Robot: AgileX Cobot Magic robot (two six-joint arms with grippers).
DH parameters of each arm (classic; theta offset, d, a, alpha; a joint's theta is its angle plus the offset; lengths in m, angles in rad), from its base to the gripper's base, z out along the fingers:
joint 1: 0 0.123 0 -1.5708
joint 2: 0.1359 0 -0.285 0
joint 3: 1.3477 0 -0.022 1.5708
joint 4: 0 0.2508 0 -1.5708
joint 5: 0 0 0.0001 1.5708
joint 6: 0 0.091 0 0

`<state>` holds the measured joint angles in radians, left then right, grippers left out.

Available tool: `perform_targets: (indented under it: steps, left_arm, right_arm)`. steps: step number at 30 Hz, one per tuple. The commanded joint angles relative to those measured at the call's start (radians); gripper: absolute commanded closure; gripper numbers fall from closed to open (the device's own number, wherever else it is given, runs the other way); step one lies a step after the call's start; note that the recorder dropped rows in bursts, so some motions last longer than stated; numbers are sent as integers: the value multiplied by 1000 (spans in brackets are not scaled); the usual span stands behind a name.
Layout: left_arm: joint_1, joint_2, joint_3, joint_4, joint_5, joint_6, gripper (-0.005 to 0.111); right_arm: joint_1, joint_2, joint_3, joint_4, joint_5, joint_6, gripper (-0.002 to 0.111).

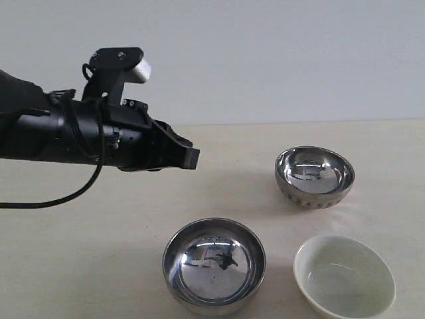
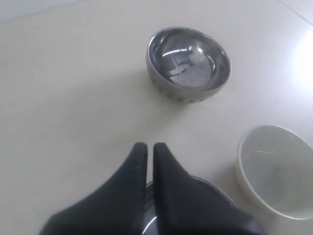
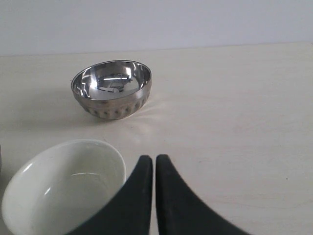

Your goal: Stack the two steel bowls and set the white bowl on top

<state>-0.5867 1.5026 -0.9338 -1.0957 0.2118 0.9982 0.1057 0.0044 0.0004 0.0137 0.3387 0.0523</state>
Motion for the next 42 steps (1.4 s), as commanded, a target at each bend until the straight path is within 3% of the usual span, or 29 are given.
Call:
perform_targets:
  steps: [1,13,23,35,42]
  left_arm:
    - [-4,-81,37,13,-65,4,103]
    - [-4,-354,178,2,-236,-23,103]
    - [-4,-577,272,17,-243,-87,103]
    - [-4,-1010,454,25,-377,-53,103]
    - [-4,-1260,500,45,-402,-7,103]
  right_arm:
    - [-5,-4,0,0,-1,-6,108]
    - [-5,-4,0,0,-1,-6,108]
    - [-5,-4,0,0,-1,-6,108]
    - [-5,-4,0,0,-1,-6,108]
    - [-5,-4,0,0,-1,-6,108]
